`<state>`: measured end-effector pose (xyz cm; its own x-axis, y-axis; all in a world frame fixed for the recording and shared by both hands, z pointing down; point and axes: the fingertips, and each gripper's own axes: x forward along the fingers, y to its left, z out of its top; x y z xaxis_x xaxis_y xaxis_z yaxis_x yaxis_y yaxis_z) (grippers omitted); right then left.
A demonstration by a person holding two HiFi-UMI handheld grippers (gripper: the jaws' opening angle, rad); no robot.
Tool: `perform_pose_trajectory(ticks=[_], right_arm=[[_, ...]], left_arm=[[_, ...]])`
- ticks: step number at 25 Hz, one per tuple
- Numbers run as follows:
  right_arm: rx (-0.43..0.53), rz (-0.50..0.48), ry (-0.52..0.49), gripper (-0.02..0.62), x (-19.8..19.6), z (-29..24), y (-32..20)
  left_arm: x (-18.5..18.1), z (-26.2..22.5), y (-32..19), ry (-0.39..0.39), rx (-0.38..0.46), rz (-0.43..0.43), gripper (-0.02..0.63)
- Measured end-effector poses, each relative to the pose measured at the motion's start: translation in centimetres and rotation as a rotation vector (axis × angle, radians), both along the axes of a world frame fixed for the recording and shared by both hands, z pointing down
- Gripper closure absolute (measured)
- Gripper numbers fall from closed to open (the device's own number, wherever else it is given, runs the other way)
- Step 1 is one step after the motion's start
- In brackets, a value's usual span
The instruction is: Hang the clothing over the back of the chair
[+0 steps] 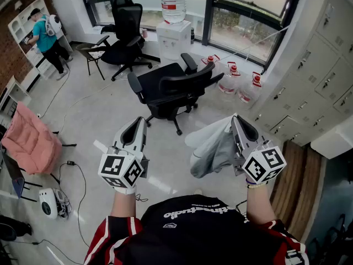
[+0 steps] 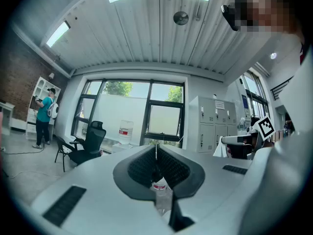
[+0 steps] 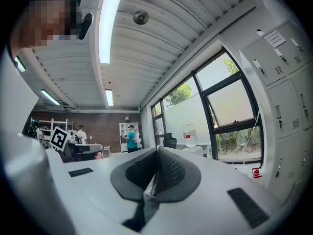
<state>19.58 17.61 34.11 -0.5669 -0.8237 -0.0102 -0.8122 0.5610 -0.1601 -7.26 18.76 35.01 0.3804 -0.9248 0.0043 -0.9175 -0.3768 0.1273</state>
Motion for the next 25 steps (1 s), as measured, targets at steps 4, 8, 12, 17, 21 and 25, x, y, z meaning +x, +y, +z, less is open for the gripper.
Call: perform_pose_trajectory(ticks=[4, 8, 12, 17, 21, 25], right_arm=[[-0.001, 0.018, 0.005, 0.577, 0.3, 0.2, -0.1], [-0.005, 0.024, 0.000, 0.577, 0.4, 0.2, -0.4], [-0.008, 0.024, -0.002, 0.577, 0.1, 0.2, -0.6], [-0.003, 0.026, -0.014, 0.577, -0.1, 0.2, -0.5], [-0.008, 0.020, -0.033, 0.577, -0.3, 0.3, -0.2], [0.005, 0.031, -0.011, 0.577, -0.8, 0.1, 0.1]], left_arm=[[0.1, 0.0, 0.2, -0.030, 0.010, -0.016, 0.580], [0.0, -0.2, 0.2, -0.030, 0.013, -0.025, 0.580], [-0.4, -0.2, 0.1, -0.030, 0.012, -0.029, 0.580], [-0.7, 0.1, 0.2, -0.018, 0.005, -0.023, 0.580], [-1.1, 0.4, 0.5, -0.016, 0.002, -0.018, 0.580], [-1.8, 0.3, 0.8, -0.013, 0.003, -0.016, 0.580]])
